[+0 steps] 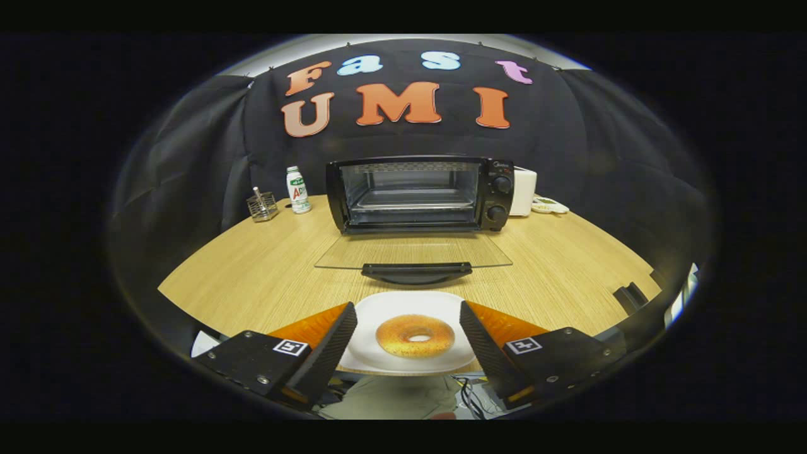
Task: Open the toaster oven, put the food inside, and close the toaster oven door.
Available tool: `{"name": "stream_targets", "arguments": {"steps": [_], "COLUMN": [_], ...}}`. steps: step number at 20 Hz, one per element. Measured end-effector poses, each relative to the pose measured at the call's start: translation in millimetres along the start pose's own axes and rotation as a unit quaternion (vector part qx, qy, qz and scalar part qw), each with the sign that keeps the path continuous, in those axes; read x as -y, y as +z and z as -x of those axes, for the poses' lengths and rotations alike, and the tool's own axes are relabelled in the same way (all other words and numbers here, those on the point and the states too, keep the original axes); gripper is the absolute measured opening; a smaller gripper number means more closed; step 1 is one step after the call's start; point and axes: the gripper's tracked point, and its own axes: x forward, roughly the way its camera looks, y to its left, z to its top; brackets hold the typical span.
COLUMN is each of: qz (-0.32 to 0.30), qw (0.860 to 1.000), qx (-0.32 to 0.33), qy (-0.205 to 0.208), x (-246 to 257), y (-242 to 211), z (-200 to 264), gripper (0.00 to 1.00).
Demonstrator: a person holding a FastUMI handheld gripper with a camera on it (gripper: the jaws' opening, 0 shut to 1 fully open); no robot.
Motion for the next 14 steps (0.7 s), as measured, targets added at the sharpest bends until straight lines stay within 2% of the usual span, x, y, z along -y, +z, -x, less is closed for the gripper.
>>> {"name": "stream_targets", "arguments": {"steps": [14], "qz": [-0.009], "qw": [0.999], "qx": [-0.047], "qy": [-0.004], "x": [-0.1], "y": [-51.6], "z": [-15.9], "gripper": [0.98]}}
